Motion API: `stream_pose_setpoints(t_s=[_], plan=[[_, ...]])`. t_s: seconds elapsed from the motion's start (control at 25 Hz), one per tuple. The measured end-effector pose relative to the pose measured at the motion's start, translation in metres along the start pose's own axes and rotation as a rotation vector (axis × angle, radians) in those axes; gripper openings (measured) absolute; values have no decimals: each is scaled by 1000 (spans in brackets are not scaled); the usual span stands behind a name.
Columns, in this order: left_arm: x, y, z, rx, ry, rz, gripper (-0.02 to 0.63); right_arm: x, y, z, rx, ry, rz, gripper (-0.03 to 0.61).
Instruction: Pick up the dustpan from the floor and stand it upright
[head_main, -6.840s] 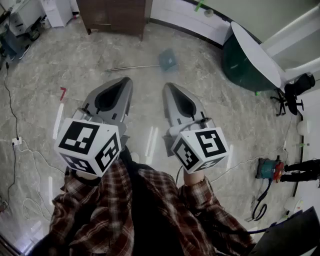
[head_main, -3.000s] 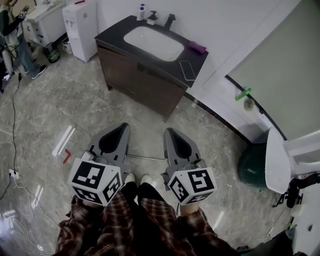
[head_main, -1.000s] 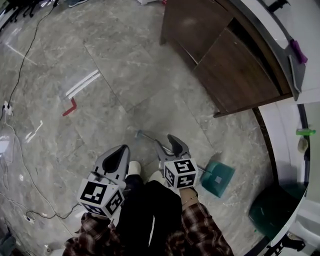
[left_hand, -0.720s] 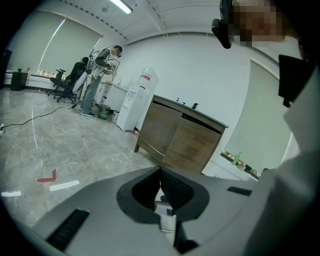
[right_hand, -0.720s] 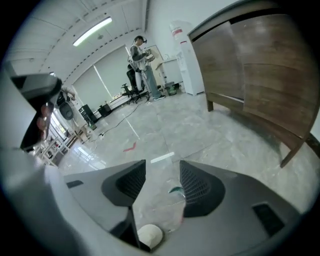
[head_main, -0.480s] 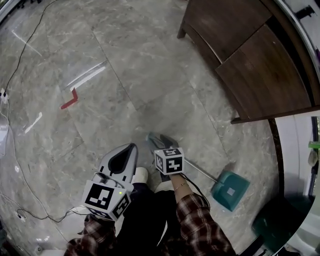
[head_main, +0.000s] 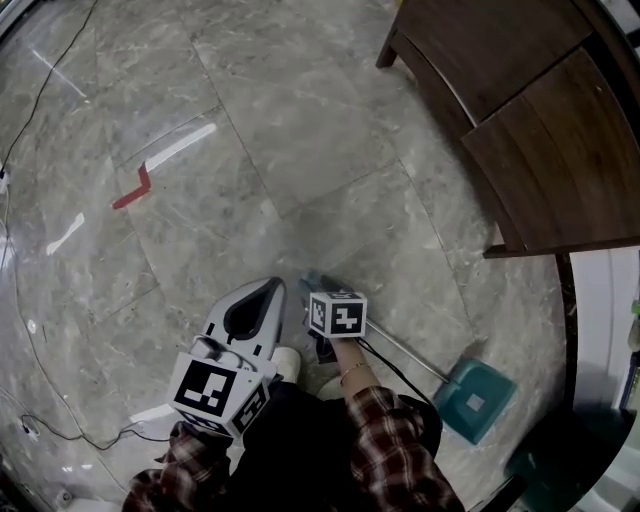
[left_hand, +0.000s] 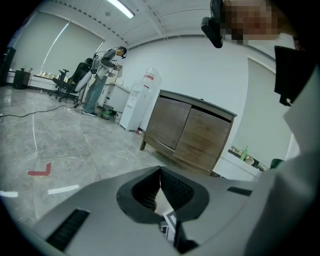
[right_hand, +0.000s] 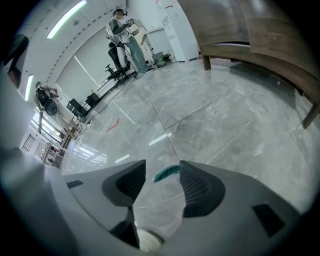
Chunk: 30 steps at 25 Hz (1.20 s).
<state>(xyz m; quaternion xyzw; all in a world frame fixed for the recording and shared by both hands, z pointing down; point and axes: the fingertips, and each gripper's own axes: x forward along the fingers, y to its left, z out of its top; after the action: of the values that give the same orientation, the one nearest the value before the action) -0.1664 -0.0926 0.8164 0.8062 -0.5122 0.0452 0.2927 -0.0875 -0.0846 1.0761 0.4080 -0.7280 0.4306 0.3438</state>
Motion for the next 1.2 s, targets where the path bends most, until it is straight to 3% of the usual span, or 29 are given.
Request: stream_pose_setpoints(t_s=[0.48,0.56,0.76,0.96,1.2], plan=[[15,6,-8,8,-17,-6,12,38,-4,-18,79,104,12,195],[15,6,-6,15,-19,-3,12,39,-4,-17,89,104,9,142],[15,3,-1,21,-17,-1,12,30,-6,-11,111,74,-10,123],[6,-19,21,17,-5,-11,12,-9,-3,12,132,21,-44,112],[-12,-71,85,13,10,-42,12,-114,-6,60,160,-84,-53,104]])
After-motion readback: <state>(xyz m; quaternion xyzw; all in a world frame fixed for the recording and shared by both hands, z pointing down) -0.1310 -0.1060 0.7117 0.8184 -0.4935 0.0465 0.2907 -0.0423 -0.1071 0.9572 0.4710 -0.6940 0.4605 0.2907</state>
